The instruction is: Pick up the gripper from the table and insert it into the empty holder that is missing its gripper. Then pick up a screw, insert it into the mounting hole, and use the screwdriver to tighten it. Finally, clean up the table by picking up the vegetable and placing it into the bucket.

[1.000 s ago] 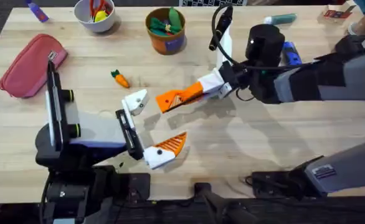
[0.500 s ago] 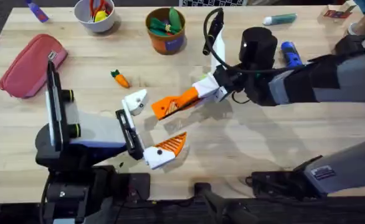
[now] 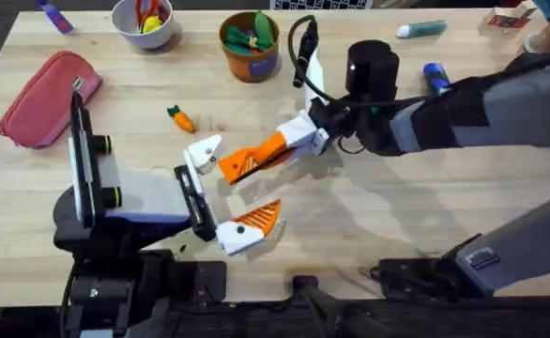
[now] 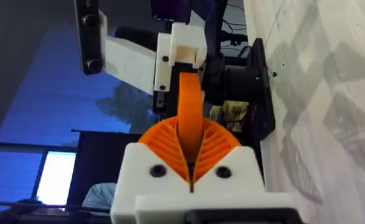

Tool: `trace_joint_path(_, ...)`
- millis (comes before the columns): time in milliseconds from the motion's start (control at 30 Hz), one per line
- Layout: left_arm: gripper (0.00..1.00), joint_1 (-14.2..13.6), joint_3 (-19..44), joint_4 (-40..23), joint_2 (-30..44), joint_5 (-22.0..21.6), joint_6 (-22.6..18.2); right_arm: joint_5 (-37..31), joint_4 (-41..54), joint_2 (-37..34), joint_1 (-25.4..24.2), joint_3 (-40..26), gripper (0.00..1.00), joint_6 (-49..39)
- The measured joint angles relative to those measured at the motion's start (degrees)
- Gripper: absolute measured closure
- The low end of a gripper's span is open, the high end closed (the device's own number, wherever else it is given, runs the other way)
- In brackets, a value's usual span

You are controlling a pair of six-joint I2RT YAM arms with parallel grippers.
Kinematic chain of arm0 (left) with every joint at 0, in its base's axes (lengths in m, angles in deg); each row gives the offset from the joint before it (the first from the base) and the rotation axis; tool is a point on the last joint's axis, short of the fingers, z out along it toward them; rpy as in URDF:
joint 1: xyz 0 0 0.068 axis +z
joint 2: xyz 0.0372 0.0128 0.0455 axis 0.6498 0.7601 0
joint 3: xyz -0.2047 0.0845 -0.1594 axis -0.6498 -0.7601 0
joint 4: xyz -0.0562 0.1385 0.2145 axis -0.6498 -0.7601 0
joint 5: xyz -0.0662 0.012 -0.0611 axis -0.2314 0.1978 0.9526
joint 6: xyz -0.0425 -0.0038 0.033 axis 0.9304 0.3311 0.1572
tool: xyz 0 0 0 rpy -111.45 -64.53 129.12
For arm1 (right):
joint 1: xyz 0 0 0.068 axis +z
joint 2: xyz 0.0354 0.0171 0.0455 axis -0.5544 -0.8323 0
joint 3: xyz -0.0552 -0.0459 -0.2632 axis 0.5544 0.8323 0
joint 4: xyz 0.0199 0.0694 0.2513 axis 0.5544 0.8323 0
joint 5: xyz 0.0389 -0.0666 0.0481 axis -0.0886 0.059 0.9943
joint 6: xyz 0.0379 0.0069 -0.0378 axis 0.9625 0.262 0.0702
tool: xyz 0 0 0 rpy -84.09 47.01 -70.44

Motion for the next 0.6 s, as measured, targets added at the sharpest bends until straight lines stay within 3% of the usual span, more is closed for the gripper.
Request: trace_joint_path(600, 0.015, 0.00, 0.00, 0.00, 0.00, -0.04, 0.00, -1.61, 0.63, -0.06, 0.70, -2.12, 0.992, 0.89)
